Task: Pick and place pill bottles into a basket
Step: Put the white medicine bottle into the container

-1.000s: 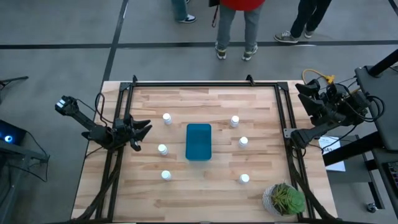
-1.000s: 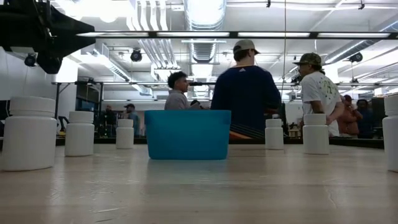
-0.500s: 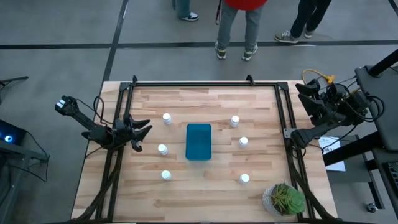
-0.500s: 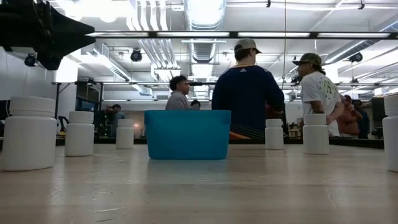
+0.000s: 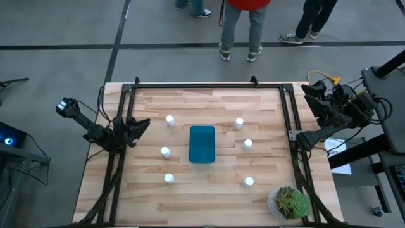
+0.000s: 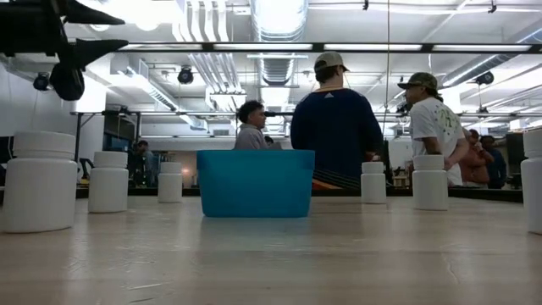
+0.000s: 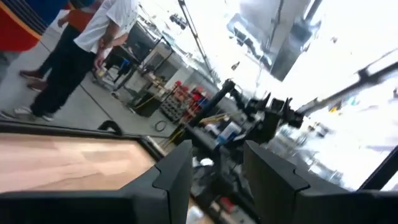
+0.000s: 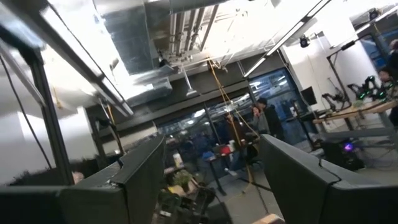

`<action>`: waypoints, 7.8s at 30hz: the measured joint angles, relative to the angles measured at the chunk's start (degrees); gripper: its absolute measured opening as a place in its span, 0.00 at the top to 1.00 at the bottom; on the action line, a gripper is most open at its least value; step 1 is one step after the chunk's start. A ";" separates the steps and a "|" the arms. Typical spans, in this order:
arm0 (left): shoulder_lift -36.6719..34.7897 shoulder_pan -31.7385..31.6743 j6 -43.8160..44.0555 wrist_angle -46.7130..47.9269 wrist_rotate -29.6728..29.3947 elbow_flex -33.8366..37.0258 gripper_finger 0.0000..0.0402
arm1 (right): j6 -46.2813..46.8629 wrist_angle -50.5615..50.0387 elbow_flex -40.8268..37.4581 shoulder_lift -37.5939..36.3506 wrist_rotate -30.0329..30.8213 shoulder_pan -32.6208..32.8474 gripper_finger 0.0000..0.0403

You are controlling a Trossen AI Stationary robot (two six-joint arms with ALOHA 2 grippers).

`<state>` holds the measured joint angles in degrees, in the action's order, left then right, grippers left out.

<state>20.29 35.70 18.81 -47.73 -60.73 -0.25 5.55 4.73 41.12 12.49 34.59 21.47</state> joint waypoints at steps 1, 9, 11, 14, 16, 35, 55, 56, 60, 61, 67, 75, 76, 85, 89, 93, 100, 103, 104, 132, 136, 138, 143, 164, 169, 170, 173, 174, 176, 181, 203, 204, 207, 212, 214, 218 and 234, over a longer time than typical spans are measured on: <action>0.03 0.00 0.30 -1.01 0.00 0.00 0.68 | 0.72 0.68 0.00 0.01 0.00 0.00 0.38; -0.08 -0.04 0.37 -7.55 -0.08 0.00 0.68 | 0.10 5.28 0.00 0.00 -0.01 -0.01 0.38; -0.08 -0.07 0.86 -7.56 -0.07 0.00 0.68 | 0.10 5.96 0.00 -0.02 0.01 0.00 0.38; 0.09 -0.07 5.38 -7.57 -0.07 0.00 0.68 | 0.37 7.98 0.00 0.01 -0.01 -0.02 0.38; 0.09 -0.07 9.00 -7.56 -0.07 0.00 0.68 | 2.17 9.17 0.00 0.01 0.10 -0.02 0.38; 0.50 -0.09 18.29 -8.35 -4.16 -0.44 0.68 | 0.30 12.76 0.00 1.43 8.03 -0.02 0.38; 11.04 -0.11 -26.17 -8.73 16.22 -33.08 0.68 | -13.94 40.96 7.89 21.67 6.34 -0.15 0.38; 12.41 -0.11 -28.25 -8.43 16.59 -34.94 0.68 | -14.84 40.22 9.50 22.74 5.85 -0.13 0.38; 17.53 -0.11 -33.69 -7.46 16.67 -41.00 0.68 | -17.32 31.22 17.56 26.24 5.31 -0.11 0.38; 18.52 -0.11 -34.36 -6.51 16.68 -42.25 0.68 | -17.44 27.72 19.88 26.99 5.34 -0.11 0.38; 22.66 -0.11 -34.63 0.51 15.82 -48.43 0.68 | -13.89 3.60 34.15 32.35 5.33 -0.11 0.38; 28.18 -0.11 -34.82 16.35 8.78 -57.13 0.68 | -10.85 -16.96 48.17 36.88 5.45 -0.11 0.38; 28.94 -0.11 -34.82 17.98 8.25 -58.23 0.68 | -10.59 -18.74 49.54 37.19 5.46 -0.11 0.38; 34.91 -0.09 -34.80 33.75 6.91 -67.42 0.68 | -7.85 -35.40 59.09 40.75 5.37 -0.11 0.38; 36.23 -0.11 -34.76 39.38 3.05 -71.41 0.68 | -7.41 -41.46 62.48 43.99 5.40 -0.11 0.38; 36.89 -0.10 -34.70 42.89 2.99 -72.82 0.68 | -7.97 -42.49 65.10 47.36 5.44 -0.11 0.38; 35.32 -0.07 -35.68 42.78 3.21 -71.54 0.53 | -10.35 -42.28 70.65 53.98 6.09 -0.11 0.38; 35.32 -0.07 -35.68 42.82 3.29 -71.62 0.45 | -9.97 -43.56 72.99 57.29 6.05 -0.17 0.38; 35.30 -0.06 -35.68 42.82 3.31 -71.74 0.43 | -9.31 -44.86 73.81 58.33 6.03 -0.17 0.38; 34.50 -0.04 -5.81 72.96 11.58 -72.87 0.36 | 15.97 -93.72 93.68 79.36 -14.11 -7.52 0.38; 34.03 -0.04 -5.60 74.39 11.23 -72.56 0.36 | 14.61 -94.67 93.01 79.26 -14.90 -8.61 0.38; 33.95 -0.04 -5.56 74.71 11.17 -72.33 0.36 | 13.73 -94.70 93.02 79.22 -15.32 -9.82 0.38; 33.39 -0.04 -4.50 74.44 11.17 -72.15 0.36 | 10.20 -94.68 89.76 79.07 -18.26 -13.48 0.38; 31.76 -0.07 -2.67 77.41 11.17 -71.11 0.36 | 1.79 -85.76 55.95 71.13 -27.49 -18.83 0.38; 31.76 -0.07 -3.09 77.52 11.10 -70.30 0.36 | 2.99 -78.40 44.93 68.77 -31.90 -18.73 0.38; 31.89 -0.06 -3.12 77.49 11.04 -70.25 0.36 | 3.57 -76.71 42.90 68.34 -32.51 -18.73 0.38; 32.09 -0.07 -3.15 77.47 11.01 -70.23 0.36 | 5.17 -71.84 37.18 67.10 -33.94 -18.80 0.38; 32.09 -0.07 -3.13 77.48 10.99 -70.23 0.36 | 5.50 -70.16 35.59 66.75 -34.31 -18.82 0.38; 32.11 -0.08 -3.07 77.38 10.97 -70.23 0.36 | 6.09 -67.94 32.59 66.08 -34.51 -18.80 0.38; 32.06 -0.09 -3.04 77.33 10.85 -70.23 0.36 | 6.12 -65.64 26.34 66.16 -36.27 -18.80 0.38; 32.19 -0.11 -2.72 77.27 10.82 -70.23 0.36 | 6.14 -53.03 12.71 66.03 -35.19 -21.64 0.38; 32.20 -0.11 -2.72 77.27 10.82 -70.23 0.36 | 6.00 -52.76 12.63 66.03 -34.76 -22.30 0.38; 32.19 -0.11 -2.72 77.27 10.82 -70.23 0.36 | 5.65 -50.86 12.57 66.03 -34.58 -24.92 0.38; 32.20 -0.11 -2.72 77.26 10.82 -70.23 0.36 | 5.38 -48.23 13.40 66.28 -34.55 -30.45 0.38; 32.20 -0.11 -2.72 77.26 10.82 -70.23 0.36 | 4.60 -48.74 13.77 66.52 -34.91 -32.74 0.38; 32.18 -0.11 -2.72 77.27 10.82 -70.23 0.36 | 0.89 -49.23 15.40 67.54 -36.12 -36.34 0.38; 32.18 -0.11 -2.63 77.31 10.82 -70.23 0.36 | -11.88 -54.71 26.38 80.02 -39.35 -42.76 0.38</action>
<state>52.47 35.59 16.19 29.58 -49.91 -70.48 -6.33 -49.97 67.51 92.51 -4.75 -21.29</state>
